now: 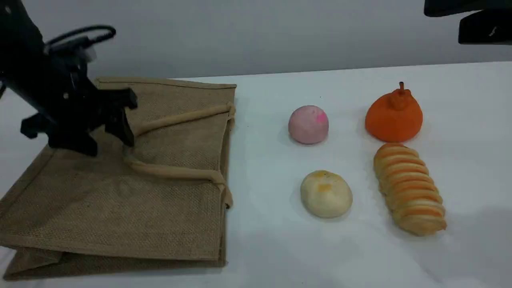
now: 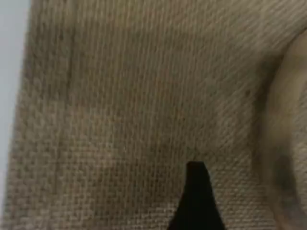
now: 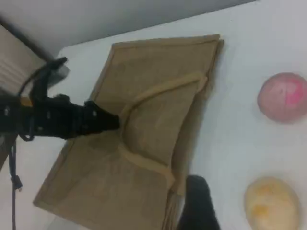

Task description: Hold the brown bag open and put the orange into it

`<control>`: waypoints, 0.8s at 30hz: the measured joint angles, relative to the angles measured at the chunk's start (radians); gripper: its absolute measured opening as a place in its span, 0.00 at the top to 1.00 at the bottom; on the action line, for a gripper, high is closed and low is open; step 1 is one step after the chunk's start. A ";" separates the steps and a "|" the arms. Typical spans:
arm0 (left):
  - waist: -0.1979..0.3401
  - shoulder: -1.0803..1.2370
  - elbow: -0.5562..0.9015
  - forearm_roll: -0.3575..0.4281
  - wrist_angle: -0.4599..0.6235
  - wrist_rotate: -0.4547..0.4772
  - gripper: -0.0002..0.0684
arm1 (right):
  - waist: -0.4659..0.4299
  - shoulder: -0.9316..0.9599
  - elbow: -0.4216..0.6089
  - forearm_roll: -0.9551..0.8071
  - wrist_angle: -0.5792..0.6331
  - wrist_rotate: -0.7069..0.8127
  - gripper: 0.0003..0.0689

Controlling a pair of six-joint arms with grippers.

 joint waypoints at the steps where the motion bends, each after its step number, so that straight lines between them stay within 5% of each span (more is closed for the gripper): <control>1: 0.000 0.009 0.000 0.000 0.000 0.000 0.29 | 0.000 0.000 0.000 0.001 0.001 0.000 0.37; 16: -0.019 0.083 0.000 -0.023 -0.045 -0.001 0.35 | 0.001 0.000 0.000 0.013 0.005 -0.004 0.37; 21: -0.019 0.083 0.001 -0.027 -0.041 -0.003 0.56 | 0.001 0.000 0.000 0.014 0.005 -0.004 0.37; 24: -0.019 0.081 0.001 -0.027 -0.056 -0.004 0.80 | 0.001 0.000 0.000 0.015 0.005 -0.004 0.37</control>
